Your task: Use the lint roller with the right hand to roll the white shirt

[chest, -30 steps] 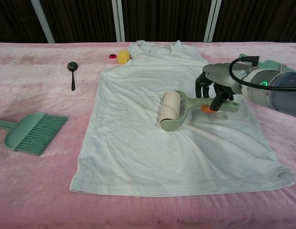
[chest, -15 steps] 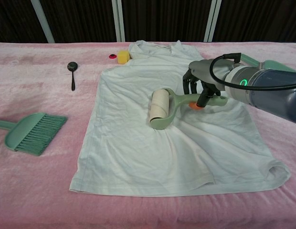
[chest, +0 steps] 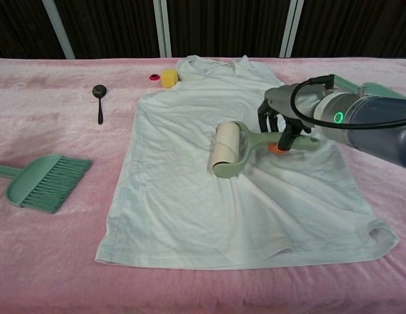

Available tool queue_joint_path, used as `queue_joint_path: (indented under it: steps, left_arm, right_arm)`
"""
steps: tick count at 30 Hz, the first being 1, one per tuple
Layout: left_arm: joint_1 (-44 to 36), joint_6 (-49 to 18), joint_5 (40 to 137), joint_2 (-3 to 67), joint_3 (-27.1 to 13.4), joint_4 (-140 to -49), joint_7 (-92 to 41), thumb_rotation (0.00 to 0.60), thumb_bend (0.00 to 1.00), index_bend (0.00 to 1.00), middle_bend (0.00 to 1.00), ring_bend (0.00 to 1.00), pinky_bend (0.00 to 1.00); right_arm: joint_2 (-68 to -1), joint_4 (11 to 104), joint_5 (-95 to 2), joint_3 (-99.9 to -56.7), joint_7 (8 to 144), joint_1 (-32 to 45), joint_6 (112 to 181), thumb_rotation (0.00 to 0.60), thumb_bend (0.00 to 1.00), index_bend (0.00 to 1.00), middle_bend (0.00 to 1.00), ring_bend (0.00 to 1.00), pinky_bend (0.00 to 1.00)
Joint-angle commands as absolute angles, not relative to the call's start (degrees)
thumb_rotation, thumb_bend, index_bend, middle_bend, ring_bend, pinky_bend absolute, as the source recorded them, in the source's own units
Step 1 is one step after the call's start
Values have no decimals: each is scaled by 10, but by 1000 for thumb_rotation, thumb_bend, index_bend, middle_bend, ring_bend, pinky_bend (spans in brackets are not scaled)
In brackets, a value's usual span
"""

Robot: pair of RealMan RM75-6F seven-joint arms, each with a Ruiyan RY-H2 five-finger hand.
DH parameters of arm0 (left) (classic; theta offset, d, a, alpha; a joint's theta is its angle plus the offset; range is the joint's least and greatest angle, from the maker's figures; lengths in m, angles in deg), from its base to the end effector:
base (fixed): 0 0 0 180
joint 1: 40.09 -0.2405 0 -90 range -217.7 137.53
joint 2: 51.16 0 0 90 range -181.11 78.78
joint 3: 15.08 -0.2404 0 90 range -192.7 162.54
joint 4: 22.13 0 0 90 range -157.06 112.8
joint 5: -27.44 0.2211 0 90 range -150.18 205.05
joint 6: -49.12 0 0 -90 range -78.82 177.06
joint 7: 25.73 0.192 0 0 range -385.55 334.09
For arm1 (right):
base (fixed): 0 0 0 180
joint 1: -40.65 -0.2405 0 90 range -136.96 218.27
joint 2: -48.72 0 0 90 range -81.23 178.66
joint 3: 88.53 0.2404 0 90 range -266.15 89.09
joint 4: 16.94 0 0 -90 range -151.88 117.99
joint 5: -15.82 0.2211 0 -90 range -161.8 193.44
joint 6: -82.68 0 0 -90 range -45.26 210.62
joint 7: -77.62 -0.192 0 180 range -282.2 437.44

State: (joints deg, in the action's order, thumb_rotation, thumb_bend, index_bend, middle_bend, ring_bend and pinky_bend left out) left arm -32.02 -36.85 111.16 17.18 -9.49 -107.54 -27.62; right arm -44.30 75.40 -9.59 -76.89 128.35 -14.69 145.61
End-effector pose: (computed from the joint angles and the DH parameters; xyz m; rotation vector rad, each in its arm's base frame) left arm -0.3056 0.2575 0.1464 -1.3370 -0.8302 -0.9623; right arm -0.0969 -0.3781 -0.0725 1.8266 -0.9806 0.5526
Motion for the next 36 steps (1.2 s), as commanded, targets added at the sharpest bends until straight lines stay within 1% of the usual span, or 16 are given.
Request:
queue_joint_path:
  steps: [1,16,21,25,31,36]
  left_arm:
    - [-320,-368,1112,172,-96,-1076,-275,600,423,184,130,58,76]
    - [-321,-369,1114,171,-96,-1079,-273,600,424,183,129,57,78]
    - [-322,-370,1114,170,-96,-1079,-273,600,424,183,130,58,79]
    - [-323,-371,1115,169,-97,-1080,-273,600,424,183,130,57,79]
    - [-324,-373,1115,168,-97,-1083,-272,600,424,183,130,58,79]
    - [-324,-375,1117,168,-97,-1086,-270,600,423,183,130,57,79]
  right_arm:
    - [-430,767,-94,-774,1288,-144,1464,600,484,688,642,690,671]
    - [-346,837,-38,-814,1339,-137,1469,600,485,690,644,691,671]
    - [-306,860,12,-821,1358,-142,1460,600,485,691,645,692,671]
    - [-276,876,31,-826,1361,-143,1458,600,485,692,645,692,672]
    - [-240,888,46,-845,1361,-140,1453,600,485,692,645,692,672]
    - [-221,890,54,-852,1355,-140,1447,600,485,692,645,692,672]
